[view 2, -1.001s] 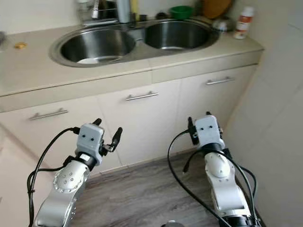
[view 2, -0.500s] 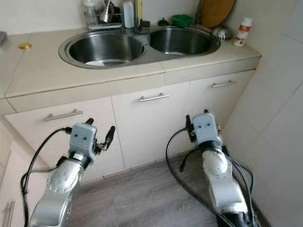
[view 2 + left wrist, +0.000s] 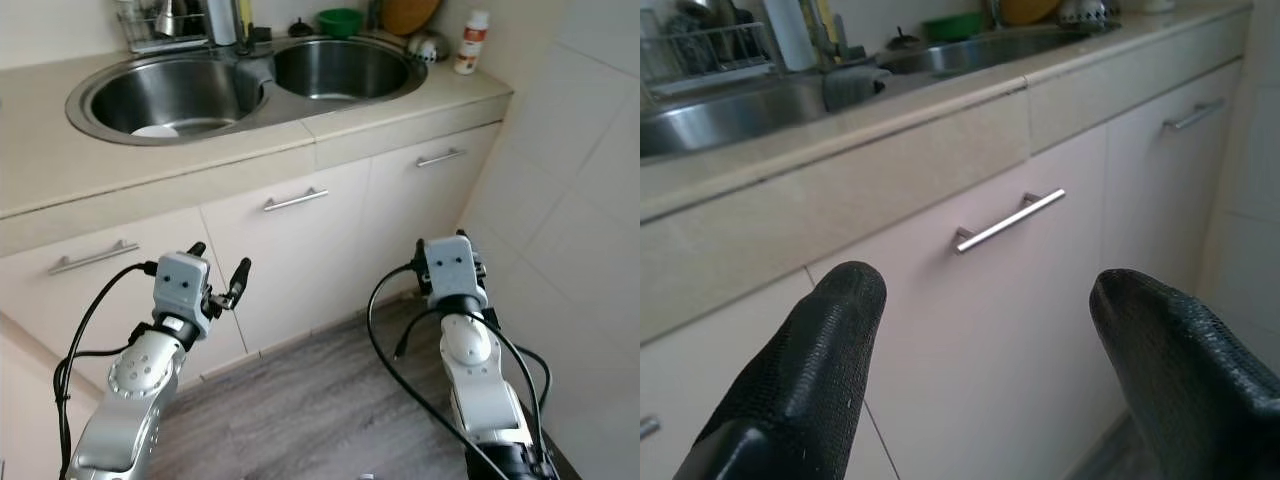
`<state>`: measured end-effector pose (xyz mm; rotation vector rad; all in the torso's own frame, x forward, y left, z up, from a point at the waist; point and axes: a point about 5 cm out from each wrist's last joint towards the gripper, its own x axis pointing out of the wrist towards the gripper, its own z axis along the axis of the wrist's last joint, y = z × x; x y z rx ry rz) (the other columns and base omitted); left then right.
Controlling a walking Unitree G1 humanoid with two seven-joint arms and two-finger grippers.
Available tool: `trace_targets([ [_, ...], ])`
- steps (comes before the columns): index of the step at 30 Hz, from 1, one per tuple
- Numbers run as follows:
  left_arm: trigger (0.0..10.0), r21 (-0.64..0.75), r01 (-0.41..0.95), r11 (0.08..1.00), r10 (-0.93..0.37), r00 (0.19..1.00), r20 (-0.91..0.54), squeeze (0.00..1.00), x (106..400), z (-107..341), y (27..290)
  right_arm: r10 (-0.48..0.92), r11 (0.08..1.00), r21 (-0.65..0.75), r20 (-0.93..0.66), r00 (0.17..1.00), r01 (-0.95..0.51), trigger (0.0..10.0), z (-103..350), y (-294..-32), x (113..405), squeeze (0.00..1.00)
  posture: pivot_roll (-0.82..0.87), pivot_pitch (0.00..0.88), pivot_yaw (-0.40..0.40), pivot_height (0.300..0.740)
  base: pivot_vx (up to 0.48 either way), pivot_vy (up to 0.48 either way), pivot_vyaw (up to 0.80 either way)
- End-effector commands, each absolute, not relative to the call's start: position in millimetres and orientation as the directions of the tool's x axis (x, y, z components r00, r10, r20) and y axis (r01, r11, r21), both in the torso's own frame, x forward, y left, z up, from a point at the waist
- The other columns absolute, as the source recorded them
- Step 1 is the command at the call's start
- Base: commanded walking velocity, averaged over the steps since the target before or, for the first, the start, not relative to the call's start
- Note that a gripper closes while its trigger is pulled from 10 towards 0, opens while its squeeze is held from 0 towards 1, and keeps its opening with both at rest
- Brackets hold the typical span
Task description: Kitchen organization
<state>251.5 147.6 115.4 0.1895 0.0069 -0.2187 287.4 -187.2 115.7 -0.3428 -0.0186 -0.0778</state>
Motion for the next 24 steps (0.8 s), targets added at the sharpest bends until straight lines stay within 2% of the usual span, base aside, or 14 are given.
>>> trace_targets([
  [1, 10.0, 0.177, 0.227, 0.958, -0.226, 0.974, -0.024, 0.0, 252.1, 114.5, 146.0, -0.096, 0.933, -0.344, 0.037, 0.995, 0.102, 10.0, 117.1, -190.5, 289.9, 0.0, -0.06, 0.0, -0.033, 0.74, 0.465, 0.0, 0.0],
  [5, 10.0, 0.181, 0.222, 0.958, -0.218, 0.975, -0.042, 0.0, 253.0, 112.3, 146.7, -0.112, 0.939, -0.323, 0.029, 0.993, 0.115, 10.0, 116.3, -192.0, 290.7, 0.0, -0.05, 0.0, -0.031, 0.74, 0.443, 0.0, -0.2],
  [10, 10.0, 0.178, 0.227, 0.957, -0.226, 0.974, -0.03, 0.0, 253.0, 113.5, 146.1, -0.114, 0.94, -0.322, 0.024, 0.993, 0.116, 10.0, 115.9, -191.9, 291.4, 0.0, -0.05, 0.0, -0.029, 0.74, 0.0, 0.0, 0.0],
  [19, 10.0, 0.193, 0.232, 0.953, -0.233, 0.972, -0.016, 0.0, 253.2, 115.0, 144.0, -0.128, 0.946, -0.297, 0.024, 0.991, 0.13, 10.0, 116.7, -194.5, 292.9, 0.0, -0.05, 0.0, -0.037, 0.74, 0.0, 0.0, -0.8],
  [24, 10.0, 0.207, 0.236, 0.95, -0.24, 0.971, -0.005, 0.0, 253.2, 116.1, 143.1, -0.133, 0.944, -0.299, 0.032, 0.991, 0.137, 10.0, 118.3, -194.9, 294.1, 0.0, -0.05, 0.0, -0.04, 0.74, 0.0, 0.0, 0.0],
])
